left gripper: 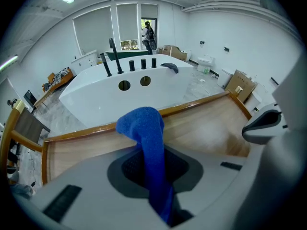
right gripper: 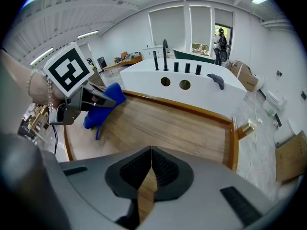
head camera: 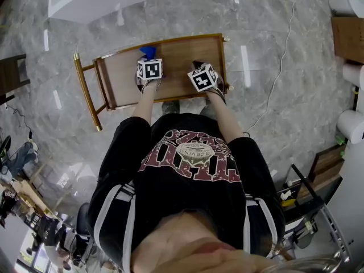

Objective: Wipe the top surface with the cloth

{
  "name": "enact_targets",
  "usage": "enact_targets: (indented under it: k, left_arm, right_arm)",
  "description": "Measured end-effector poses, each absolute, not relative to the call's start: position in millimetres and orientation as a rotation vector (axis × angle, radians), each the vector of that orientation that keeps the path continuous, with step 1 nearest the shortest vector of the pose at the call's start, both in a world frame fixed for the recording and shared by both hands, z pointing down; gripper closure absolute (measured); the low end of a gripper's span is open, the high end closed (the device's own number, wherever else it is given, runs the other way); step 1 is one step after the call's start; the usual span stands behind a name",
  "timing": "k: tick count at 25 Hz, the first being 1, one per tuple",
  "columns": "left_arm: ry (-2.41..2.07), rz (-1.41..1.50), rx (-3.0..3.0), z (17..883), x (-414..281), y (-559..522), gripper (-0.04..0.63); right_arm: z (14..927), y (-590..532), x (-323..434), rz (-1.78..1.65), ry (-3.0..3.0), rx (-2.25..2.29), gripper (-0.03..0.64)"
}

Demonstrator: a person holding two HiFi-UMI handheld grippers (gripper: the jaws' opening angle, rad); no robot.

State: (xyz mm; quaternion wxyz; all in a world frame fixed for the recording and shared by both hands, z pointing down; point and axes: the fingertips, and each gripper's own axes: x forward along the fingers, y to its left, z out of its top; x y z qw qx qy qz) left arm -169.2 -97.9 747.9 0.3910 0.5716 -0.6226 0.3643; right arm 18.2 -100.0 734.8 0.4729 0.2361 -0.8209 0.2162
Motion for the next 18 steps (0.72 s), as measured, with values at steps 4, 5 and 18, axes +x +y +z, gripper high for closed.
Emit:
enact_targets:
  k: [4, 5, 18]
  left_arm:
    - [-1.56, 0.922, 1.481, 746.3, -151.2, -108.7, 0.495]
    - [-1.551, 0.921, 1.487, 747.0, -146.2, -110.5, 0.495]
    - [-1.473, 0.955, 1.574, 746.4, -85.5, -127.7, 0.495]
  right_arm:
    - [735.4, -102.5, 27.5, 0.532, -2.004, 0.588, 0.598]
    - [735.9, -102.9, 30.5, 0.534, -2.002, 0.592, 0.598]
    - [727.8, -107.9, 62.8, 0.564, -1.987, 0.654, 0.598]
